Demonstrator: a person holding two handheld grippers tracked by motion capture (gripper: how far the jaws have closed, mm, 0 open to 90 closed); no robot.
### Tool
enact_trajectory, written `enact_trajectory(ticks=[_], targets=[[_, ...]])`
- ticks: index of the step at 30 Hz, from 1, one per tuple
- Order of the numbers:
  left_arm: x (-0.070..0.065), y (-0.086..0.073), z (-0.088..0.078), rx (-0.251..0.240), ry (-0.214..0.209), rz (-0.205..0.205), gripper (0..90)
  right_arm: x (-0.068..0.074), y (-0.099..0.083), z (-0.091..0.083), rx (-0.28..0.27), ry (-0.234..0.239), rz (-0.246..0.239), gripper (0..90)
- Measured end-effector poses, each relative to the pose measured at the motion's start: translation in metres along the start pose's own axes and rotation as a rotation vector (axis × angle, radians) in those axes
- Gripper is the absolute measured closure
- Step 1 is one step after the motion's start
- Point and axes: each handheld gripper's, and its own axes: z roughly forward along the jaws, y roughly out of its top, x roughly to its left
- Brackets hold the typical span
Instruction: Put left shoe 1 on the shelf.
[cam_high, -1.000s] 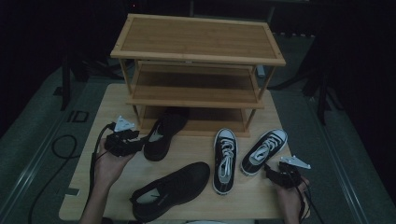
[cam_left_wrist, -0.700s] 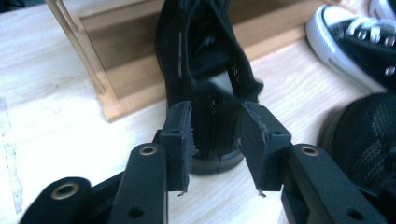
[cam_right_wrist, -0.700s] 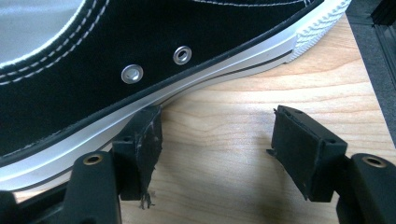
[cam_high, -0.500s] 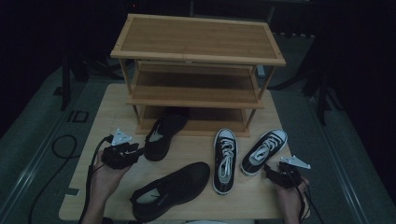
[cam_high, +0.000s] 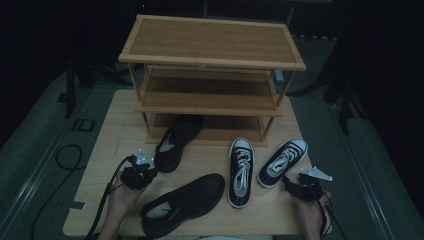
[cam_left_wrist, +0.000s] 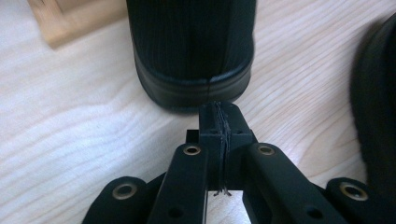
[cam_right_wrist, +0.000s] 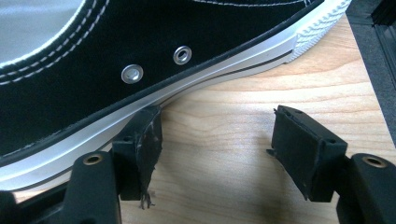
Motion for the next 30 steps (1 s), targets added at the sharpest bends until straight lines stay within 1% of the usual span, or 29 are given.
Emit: enact_trajectory(ticks=[1, 2, 11, 13, 16, 21, 22, 25, 26, 27, 28, 29, 30], targets=[[0.000, 0.000, 0.000, 0.000, 0.000, 0.000, 89.7, 0.000, 0.000, 0.000, 0.000, 0.000, 0.000, 32.9], [0.001, -0.002, 0.005, 0.021, 0.005, -0.006, 89.8, 0.000, 0.000, 0.000, 0.000, 0.000, 0.000, 32.9], [0.005, -0.004, 0.017, 0.052, 0.024, -0.020, 89.9, 0.000, 0.000, 0.000, 0.000, 0.000, -0.001, 32.9], [0.005, -0.003, 0.020, 0.056, 0.030, -0.016, 89.8, 0.000, 0.000, 0.000, 0.000, 0.001, 0.000, 32.8], [0.001, 0.002, 0.024, 0.071, 0.058, 0.011, 89.8, 0.000, 0.000, 0.000, 0.000, 0.001, -0.001, 32.8], [-0.001, 0.006, 0.025, 0.067, 0.058, 0.017, 89.8, 0.000, 0.000, 0.000, 0.000, 0.001, -0.001, 32.8], [-0.001, 0.009, 0.025, 0.058, 0.065, 0.012, 89.8, 0.000, 0.000, 0.000, 0.000, 0.001, -0.001, 32.7], [0.000, 0.012, 0.025, 0.047, 0.066, 0.006, 89.8, 0.000, 0.000, 0.000, 0.000, 0.001, -0.001, 32.7], [0.000, 0.015, 0.025, 0.039, 0.032, 0.007, 89.8, 0.000, 0.000, 0.000, 0.001, 0.001, -0.001, 32.7], [0.000, 0.015, 0.025, 0.039, 0.032, 0.007, 89.8, 0.000, 0.000, 0.000, 0.001, 0.001, -0.001, 32.7], [-0.004, 0.018, 0.027, 0.033, 0.027, 0.025, 89.9, 0.000, 0.000, 0.000, 0.001, 0.001, -0.001, 32.7], [-0.004, 0.018, 0.027, 0.033, 0.027, 0.025, 89.9, 0.000, 0.000, 0.000, 0.001, 0.001, -0.001, 32.7], [-0.008, 0.022, 0.029, 0.025, 0.024, 0.035, 89.9, 0.000, 0.000, 0.000, 0.001, 0.001, -0.001, 32.7]])
